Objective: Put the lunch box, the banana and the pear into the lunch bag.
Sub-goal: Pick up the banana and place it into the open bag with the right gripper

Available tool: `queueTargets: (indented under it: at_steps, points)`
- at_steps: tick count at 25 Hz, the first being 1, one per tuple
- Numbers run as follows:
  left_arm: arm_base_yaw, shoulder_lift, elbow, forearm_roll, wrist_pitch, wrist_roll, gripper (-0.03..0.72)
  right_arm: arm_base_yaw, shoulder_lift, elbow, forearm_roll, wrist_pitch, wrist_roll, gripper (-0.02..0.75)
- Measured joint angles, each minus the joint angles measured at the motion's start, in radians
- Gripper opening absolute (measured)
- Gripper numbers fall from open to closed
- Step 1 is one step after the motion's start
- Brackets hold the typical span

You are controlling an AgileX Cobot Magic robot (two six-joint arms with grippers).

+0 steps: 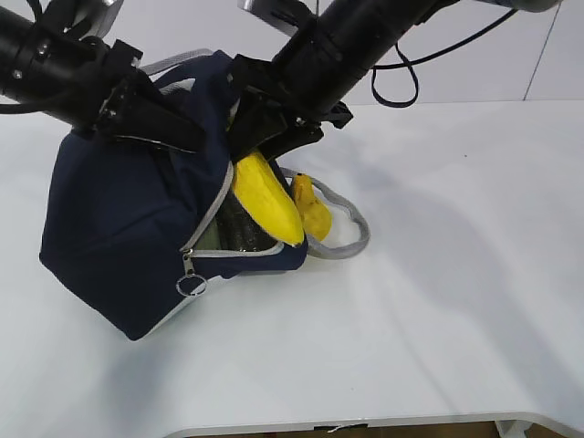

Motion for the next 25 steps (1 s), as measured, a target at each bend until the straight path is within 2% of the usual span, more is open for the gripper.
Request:
queueTargets:
  at_steps: [7,15,22,25]
  points:
    - [0.0,0.0,0.0,-0.013,0.03,0.0,-0.01,0.0,0.0,0.0,0.034,-0.01,-0.077,0.29]
    - [0.0,0.0,0.0,-0.015,0.036,0.0,-0.01,0.0,0.002,0.0,0.041,-0.166,-0.107,0.29]
    - [0.002,0.0,0.0,-0.02,0.036,0.0,-0.01,0.0,0.047,0.0,0.166,-0.19,-0.119,0.289]
    - [0.002,0.0,0.0,-0.022,0.036,0.0,-0.01,0.0,0.055,0.0,0.185,-0.197,-0.131,0.289]
